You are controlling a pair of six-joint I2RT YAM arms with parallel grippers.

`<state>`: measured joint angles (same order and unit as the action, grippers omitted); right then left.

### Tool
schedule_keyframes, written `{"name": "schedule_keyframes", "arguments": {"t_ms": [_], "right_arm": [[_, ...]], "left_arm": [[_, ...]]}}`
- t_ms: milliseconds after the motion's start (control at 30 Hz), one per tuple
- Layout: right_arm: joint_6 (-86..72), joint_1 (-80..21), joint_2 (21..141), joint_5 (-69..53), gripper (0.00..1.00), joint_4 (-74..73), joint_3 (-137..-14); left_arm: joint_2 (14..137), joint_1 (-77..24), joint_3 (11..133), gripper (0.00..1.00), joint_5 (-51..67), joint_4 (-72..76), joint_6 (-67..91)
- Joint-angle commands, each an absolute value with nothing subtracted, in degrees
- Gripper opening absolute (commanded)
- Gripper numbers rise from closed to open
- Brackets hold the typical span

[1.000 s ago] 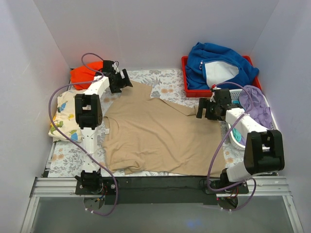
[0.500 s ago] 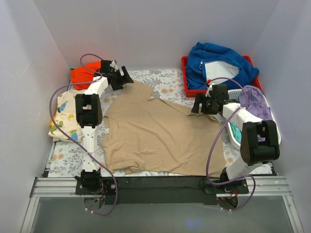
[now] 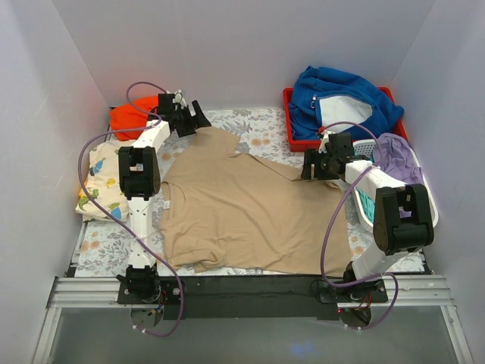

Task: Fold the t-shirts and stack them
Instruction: Flatten the tshirt out, then fold the tshirt

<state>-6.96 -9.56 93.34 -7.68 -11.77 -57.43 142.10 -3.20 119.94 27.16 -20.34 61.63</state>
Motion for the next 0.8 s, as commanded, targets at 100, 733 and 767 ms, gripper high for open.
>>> {"name": "schedule_keyframes", "arguments": {"t_ms": [100,733,767], "right_arm": [[-5.71,-10.98,92.81,-8.44,0.82,-10.11,-59.68],[-2.11,-17.40,101.33,11.60,0.57,-14.94,-64.95],[-1.94,-17.49,101.95,11.69,0.57,-15.03,-64.95]], "left_arm": [[141.41,-4.65,116.19,0.87,18.29,-17.84,53.10],[142.30,-8.00,115.58,0.00,21.36,-18.11,50.36],[142.03,-7.91,115.58,0.00,21.27,-18.19,50.10]]}}
